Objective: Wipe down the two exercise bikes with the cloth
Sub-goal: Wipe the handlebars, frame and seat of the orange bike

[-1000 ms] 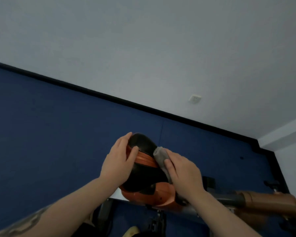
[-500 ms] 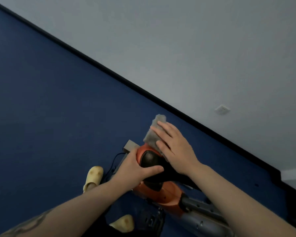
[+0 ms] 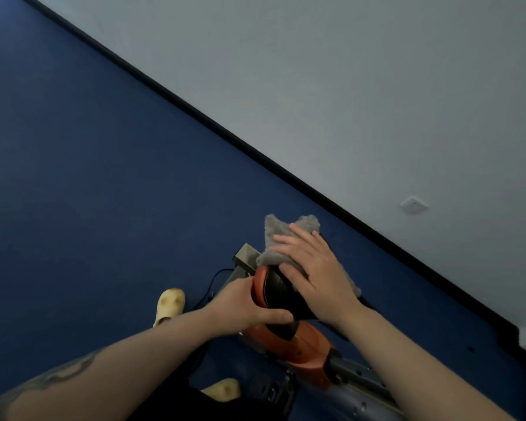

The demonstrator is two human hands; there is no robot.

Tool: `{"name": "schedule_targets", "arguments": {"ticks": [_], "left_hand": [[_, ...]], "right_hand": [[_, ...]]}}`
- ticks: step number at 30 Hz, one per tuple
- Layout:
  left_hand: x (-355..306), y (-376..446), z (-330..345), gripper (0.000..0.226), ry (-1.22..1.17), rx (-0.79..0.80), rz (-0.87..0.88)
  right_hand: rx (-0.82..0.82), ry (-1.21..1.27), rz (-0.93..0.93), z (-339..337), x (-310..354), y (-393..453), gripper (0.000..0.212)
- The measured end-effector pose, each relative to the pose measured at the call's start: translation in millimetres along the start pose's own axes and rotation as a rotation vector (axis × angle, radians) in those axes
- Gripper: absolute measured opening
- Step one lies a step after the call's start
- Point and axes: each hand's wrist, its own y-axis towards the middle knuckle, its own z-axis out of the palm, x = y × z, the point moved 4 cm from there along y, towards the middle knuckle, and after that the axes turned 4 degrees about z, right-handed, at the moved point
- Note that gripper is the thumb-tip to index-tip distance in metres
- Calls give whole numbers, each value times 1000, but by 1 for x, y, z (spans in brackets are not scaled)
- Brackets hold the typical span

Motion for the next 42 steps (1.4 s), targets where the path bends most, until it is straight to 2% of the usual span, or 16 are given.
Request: {"name": "schedule_targets", "arguments": {"ticks": [3,5,9,14,18,22,26,29,32,34,37,40,42], "left_hand": [[-2,-3,-13,55,127,12,12],[-1,-4,-24,53,163,33,26],[-11,4,-48,49,266,69,110],[-23,21,-54,49,278,293,205],[-23,36,-64,35,292,438,263],[-18,59,-101,28,354,545,289],[-6,87,-148,18,465,582,311],[3,104,-169,18,489,596,342],[14,111,-176,19,558,632,358],[20,113,-175,24,587,656,356],[25,116,-167,33,602,680,362],[31,117,-152,35,535,647,326],[34,115,-141,37,490,621,312]], "right_hand": [[-69,36,-19,0,1,-15,35],[-60,28,-19,6,4,-28,39],[-117,16,50,12,7,-42,40],[-403,45,355,31,38,-35,40],[-545,32,544,45,55,-24,39],[-671,-15,674,50,70,-11,39],[-805,-62,865,63,89,12,40],[-866,-164,904,82,101,41,38],[-893,-93,967,117,112,61,37],[-918,-18,1113,140,112,57,34],[-1077,179,1440,157,100,31,41],[-1170,177,1477,157,99,28,53],[-1200,115,1464,156,93,36,47]]}}
